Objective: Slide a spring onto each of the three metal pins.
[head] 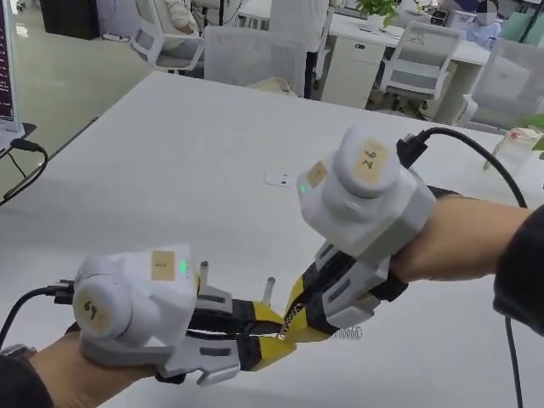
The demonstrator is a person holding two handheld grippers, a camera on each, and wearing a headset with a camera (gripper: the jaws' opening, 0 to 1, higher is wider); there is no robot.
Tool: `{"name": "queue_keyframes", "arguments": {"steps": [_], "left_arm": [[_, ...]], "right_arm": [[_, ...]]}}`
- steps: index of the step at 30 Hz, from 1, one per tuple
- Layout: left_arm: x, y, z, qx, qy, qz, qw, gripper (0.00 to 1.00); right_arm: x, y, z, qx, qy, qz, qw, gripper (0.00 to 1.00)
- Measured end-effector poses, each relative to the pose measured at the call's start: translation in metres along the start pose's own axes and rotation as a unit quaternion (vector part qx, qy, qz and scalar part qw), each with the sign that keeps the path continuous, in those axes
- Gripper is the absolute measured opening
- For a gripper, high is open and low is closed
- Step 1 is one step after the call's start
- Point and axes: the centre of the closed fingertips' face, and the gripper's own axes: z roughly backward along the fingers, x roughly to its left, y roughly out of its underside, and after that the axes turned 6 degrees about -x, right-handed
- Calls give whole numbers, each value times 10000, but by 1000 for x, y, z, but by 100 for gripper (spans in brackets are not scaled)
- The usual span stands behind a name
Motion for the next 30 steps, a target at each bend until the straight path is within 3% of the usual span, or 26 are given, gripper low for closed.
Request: {"name": "queue_keyframes", "arguments": {"steps": [15, 30], "left_arm": [[-1, 2, -2, 82, 0, -10, 10000, 6], [2, 6, 1, 98, -105, 314, 9994, 24]], "right_arm": [[0, 4, 0, 288, -31, 111, 9995, 8], [-3, 8, 2, 310, 13, 101, 9995, 8]]}}
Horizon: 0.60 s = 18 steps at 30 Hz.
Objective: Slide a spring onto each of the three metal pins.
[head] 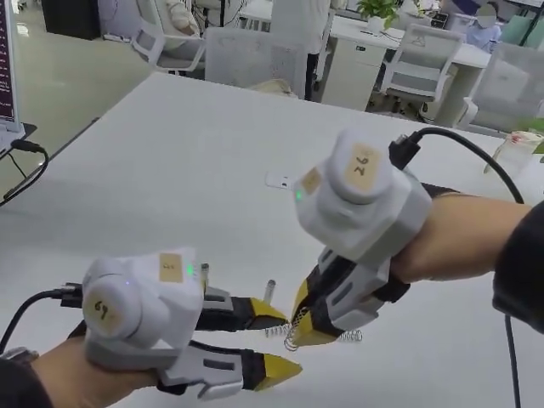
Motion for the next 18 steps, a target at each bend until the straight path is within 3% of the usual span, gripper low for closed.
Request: {"name": "queue_keyframes", "arguments": {"steps": [18], "left_arm": [[8, 7, 12, 123, -139, 102, 9998, 35]], "right_arm": [[-14, 13, 11, 85, 171, -50, 9998, 8]]}}
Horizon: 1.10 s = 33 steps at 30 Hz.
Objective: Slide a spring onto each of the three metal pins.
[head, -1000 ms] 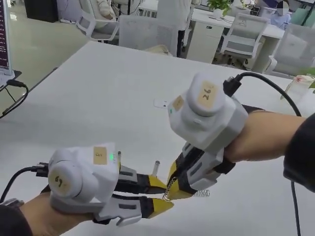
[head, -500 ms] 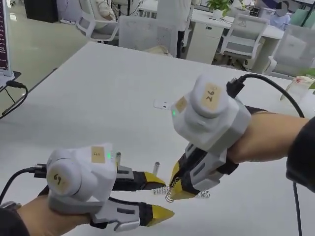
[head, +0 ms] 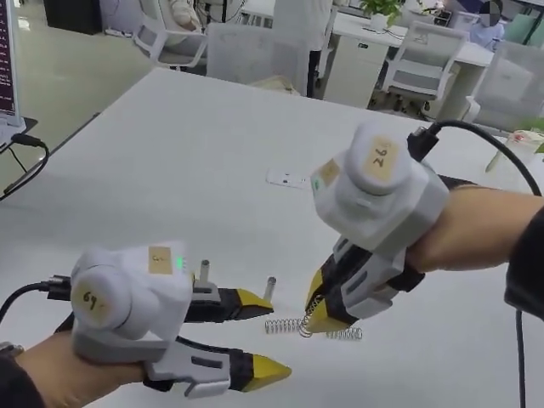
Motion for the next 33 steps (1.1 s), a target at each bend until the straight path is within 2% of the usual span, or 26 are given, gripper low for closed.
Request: {"name": "queue_keyframes", "arguments": {"steps": [10, 23, 33], "left_arm": [[10, 6, 13, -7, -217, 86, 9997, 36], [15, 10, 20, -5, -393, 157, 9991, 36], [17, 11, 22, -10, -456, 175, 9988, 37]], "right_arm": [[-18, 12, 17, -15, 206, -171, 9996, 8], [-46, 31, 43, -24, 606, -423, 9973, 8], [-64, 42, 42, 40, 700, -520, 9962, 8]]}}
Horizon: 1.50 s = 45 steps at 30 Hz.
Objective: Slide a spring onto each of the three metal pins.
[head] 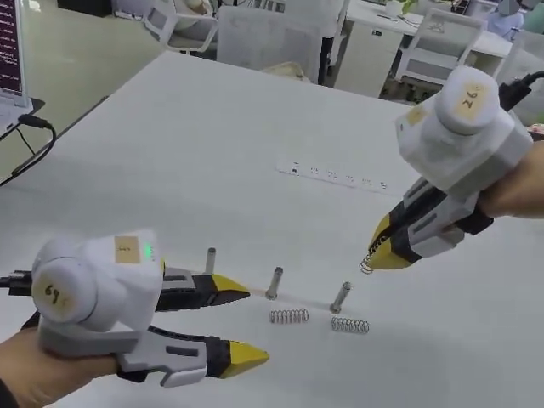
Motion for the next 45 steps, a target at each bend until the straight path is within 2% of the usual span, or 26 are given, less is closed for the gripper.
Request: {"name": "queue_keyframes", "arguments": {"steps": [13, 17, 36, 41, 45], "left_arm": [[3, 2, 2, 21, -82, 10, 10000, 37], [6, 8, 3, 114, -144, -19, 9998, 37], [26, 25, 19, 77, -679, 216, 9974, 56], [31, 31, 25, 139, -826, 174, 9963, 59], [34, 38, 30, 275, -918, 88, 9954, 60]], "right_arm": [[-20, 11, -16, 98, 54, -89, 9999, 8], [-22, 17, -23, 156, 41, -127, 9998, 8], [-30, 23, -34, 179, 11, -225, 9996, 8], [-33, 24, -36, 184, 17, -230, 9996, 8], [-35, 26, -39, 237, 23, -198, 9995, 8]]}}
